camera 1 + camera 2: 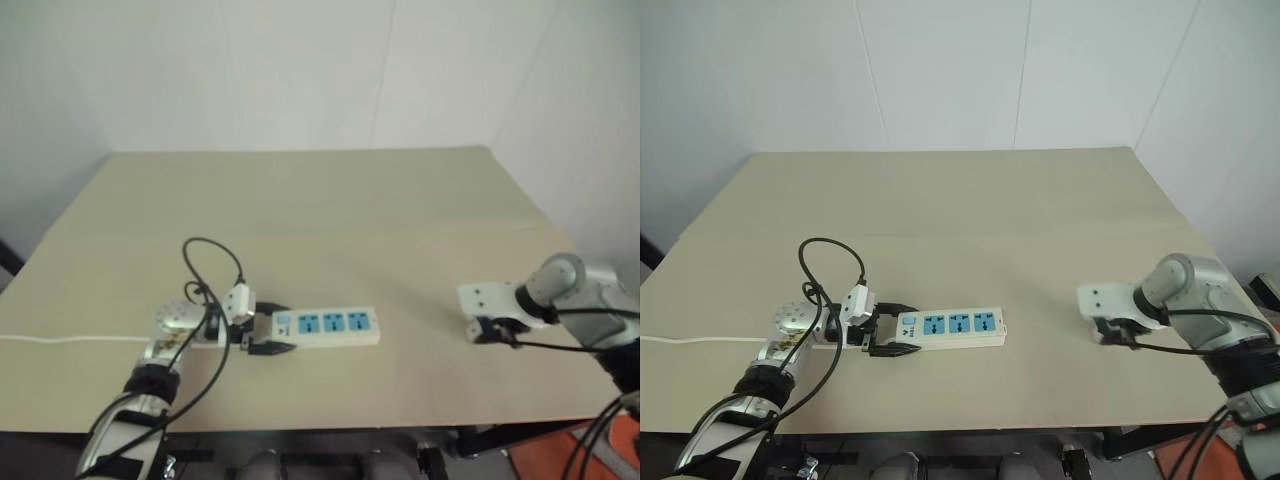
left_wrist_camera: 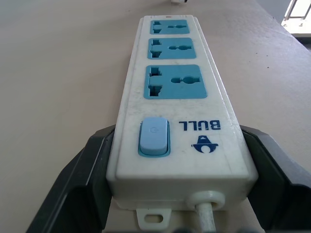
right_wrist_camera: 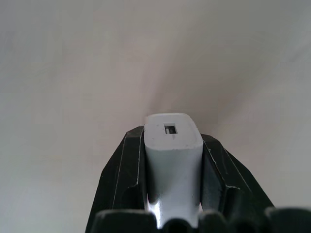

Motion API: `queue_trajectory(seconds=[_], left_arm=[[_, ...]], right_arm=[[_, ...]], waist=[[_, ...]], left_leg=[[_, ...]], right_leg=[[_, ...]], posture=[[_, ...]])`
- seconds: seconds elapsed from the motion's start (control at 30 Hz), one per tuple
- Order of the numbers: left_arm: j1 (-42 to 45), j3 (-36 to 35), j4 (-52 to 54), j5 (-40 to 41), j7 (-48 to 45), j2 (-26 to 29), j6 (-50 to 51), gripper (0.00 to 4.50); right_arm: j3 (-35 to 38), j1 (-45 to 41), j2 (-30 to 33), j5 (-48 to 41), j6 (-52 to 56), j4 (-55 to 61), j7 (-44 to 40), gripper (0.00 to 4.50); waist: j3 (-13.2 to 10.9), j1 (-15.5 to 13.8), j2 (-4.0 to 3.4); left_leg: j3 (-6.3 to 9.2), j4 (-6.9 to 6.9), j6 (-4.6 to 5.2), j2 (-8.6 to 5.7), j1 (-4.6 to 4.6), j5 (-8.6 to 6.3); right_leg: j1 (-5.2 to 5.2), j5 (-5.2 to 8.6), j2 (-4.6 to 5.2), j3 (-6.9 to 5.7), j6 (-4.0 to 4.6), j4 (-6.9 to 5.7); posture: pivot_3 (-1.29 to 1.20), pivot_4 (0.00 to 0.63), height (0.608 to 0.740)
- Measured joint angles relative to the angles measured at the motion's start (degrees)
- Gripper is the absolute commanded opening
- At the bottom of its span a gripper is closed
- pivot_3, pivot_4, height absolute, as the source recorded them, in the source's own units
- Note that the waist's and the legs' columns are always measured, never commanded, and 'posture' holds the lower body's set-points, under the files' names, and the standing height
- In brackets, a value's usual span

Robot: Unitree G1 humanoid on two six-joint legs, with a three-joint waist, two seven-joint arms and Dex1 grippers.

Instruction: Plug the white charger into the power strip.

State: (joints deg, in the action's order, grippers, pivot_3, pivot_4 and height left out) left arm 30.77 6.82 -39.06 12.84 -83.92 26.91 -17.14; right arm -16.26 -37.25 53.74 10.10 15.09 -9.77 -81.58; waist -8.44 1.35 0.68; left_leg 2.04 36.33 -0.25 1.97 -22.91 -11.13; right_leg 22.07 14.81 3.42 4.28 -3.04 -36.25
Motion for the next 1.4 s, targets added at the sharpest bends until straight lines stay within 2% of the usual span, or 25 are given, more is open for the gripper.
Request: queue_trajectory(seconds=[0.17, 0.33, 0.47, 0.63, 0.8, 1.0, 1.4], left_arm=[[0.3, 0.6, 0.8, 0.0, 0.0, -0.5, 0.3, 3.28], [0.8, 0.9, 0.8, 0.0, -0.6, -0.4, 0.9, 3.28], [1.3, 1.0, 0.0, 0.0, -0.7, -0.3, 0.9, 3.28], [1.4, 1.0, -0.1, 0.0, -0.7, -0.1, 1.1, 3.28], [1.5, 1.1, -0.1, 0.0, -1.0, 0.1, 1.3, 3.28], [1.6, 1.0, 0.0, 0.1, -1.3, 0.5, 2.1, 3.28], [1.1, 1.1, 1.0, 0.1, -2.4, 0.6, 2.4, 3.28]], right_arm=[[11.5, -5.5, -11.6, -16.1, 10.7, 6.1, 3.9, 1.17], [17.9, -4.3, -24.0, -27.6, 19.1, 11.3, 13.2, 1.17], [17.6, -0.2, -33.6, -30.1, 19.1, 14.2, 22.4, 1.17], [15.4, 4.4, -41.7, -31.7, 14.2, 11.2, 25.7, 1.17], [13.8, 5.7, -43.2, -31.3, 4.0, 6.8, 24.1, 1.17], [7.6, 7.6, -42.0, -27.1, -5.7, 1.6, 19.7, 1.17], [5.8, 7.4, -43.1, -27.0, -9.7, -3.6, 18.5, 1.17]], waist=[[0.0, -0.6, 0.02], [0.0, -0.7, 0.02], [0.0, -0.6, 0.02], [0.0, -0.5, 0.02], [0.0, -0.4, 0.02], [0.0, -0.1, 0.02], [0.0, -0.2, 0.02]], left_leg=[[0.15, -0.12, 0.01, 0.01, -0.07, 0.00], [0.21, -0.13, 0.01, 0.00, -0.25, 0.00], [0.25, -0.11, 0.01, 0.00, -0.23, 0.00], [0.25, -0.07, 0.02, 0.00, -0.22, 0.00], [0.25, -0.10, 0.02, 0.02, -0.21, 0.00], [0.25, -0.11, 0.02, 0.02, -0.19, 0.00], [0.25, -0.13, 0.02, 0.03, -0.20, 0.00]], right_leg=[[-0.01, -0.14, -0.04, -0.14, 0.25, 0.04], [0.13, -0.15, -0.02, -0.20, 0.27, 0.02], [0.16, -0.15, -0.05, -0.23, 0.27, -0.10], [0.16, -0.16, -0.05, -0.22, 0.28, -0.13], [0.15, -0.15, -0.08, -0.23, 0.28, -0.09], [0.15, -0.15, -0.09, -0.22, 0.28, -0.10], [0.14, -0.15, -0.09, -0.22, 0.28, -0.06]], posture=[[0.00, 0.150, 0.740], [0.00, 0.150, 0.740], [0.00, 0.150, 0.740], [0.00, 0.150, 0.740], [0.00, 0.150, 0.740], [0.00, 0.150, 0.740], [0.00, 0.150, 0.740]])
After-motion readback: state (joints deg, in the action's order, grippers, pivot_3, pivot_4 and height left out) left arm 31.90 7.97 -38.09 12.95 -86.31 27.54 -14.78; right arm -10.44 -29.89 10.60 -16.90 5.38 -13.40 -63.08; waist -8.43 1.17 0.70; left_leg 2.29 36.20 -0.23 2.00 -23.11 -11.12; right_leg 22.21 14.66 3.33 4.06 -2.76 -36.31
